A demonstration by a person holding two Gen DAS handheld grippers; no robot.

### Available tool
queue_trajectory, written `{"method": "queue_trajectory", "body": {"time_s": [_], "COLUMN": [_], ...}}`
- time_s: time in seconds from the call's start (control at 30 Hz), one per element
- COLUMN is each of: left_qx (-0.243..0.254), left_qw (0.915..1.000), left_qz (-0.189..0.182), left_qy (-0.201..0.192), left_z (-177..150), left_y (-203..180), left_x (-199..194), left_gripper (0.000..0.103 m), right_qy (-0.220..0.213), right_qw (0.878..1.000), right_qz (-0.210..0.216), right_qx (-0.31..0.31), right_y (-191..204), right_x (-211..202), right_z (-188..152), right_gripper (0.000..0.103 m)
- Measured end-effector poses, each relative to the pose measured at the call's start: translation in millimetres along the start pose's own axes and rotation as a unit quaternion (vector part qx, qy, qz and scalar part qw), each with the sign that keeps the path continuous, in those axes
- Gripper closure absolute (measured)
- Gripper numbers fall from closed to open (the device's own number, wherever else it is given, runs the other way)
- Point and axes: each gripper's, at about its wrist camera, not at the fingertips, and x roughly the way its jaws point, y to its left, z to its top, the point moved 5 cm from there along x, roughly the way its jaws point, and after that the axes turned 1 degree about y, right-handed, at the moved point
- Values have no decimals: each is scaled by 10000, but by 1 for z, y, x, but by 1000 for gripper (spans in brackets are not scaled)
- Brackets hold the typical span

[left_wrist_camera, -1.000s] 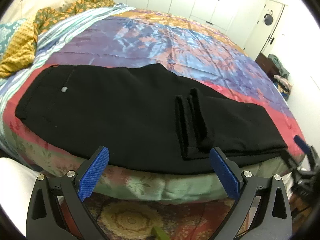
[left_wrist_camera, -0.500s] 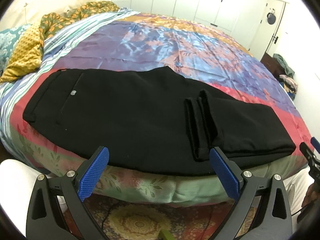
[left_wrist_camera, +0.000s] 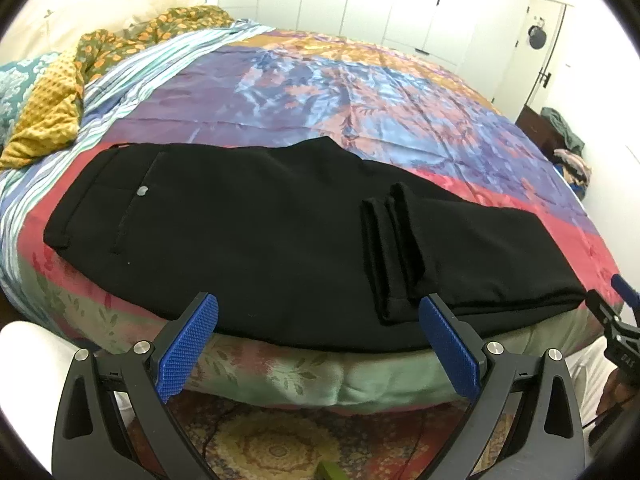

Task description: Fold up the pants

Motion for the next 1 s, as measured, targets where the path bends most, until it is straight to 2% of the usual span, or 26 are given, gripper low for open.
{"method": "queue_trajectory", "body": {"time_s": [0.47,0.57,0.67,0.73,0.8,0.87,1.0], "left_qx": [-154,-381,-661,-536,-144,135,303], "left_qw": [9997,9985,9937,9923,9935,9934,9923], "left_qz": [-139,-380,-889,-1105,-1129,-1139,-1184], "left_qy": [94,-30,-179,-147,-65,5,178], "left_z": [0,5,10,12,14,19,32], "left_y": [2,7,10,1,-16,-30,-50], "left_x": [1,-6,-16,-16,-12,-6,15], "left_gripper": [2,2,2,3,6,24,26], "right_qy": [108,115,113,111,114,126,163], "right_qw": [9997,9996,9995,9995,9995,9993,9990], "right_qz": [83,77,76,81,104,129,181], "right_qx": [210,252,282,282,291,320,363], "right_y": [-4,-6,-6,-5,-5,-5,-4], "right_x": [5,5,5,5,6,7,9], "right_z": [-3,-3,-2,-2,-2,-2,-3], "right_gripper": [0,0,0,0,0,0,0]}}
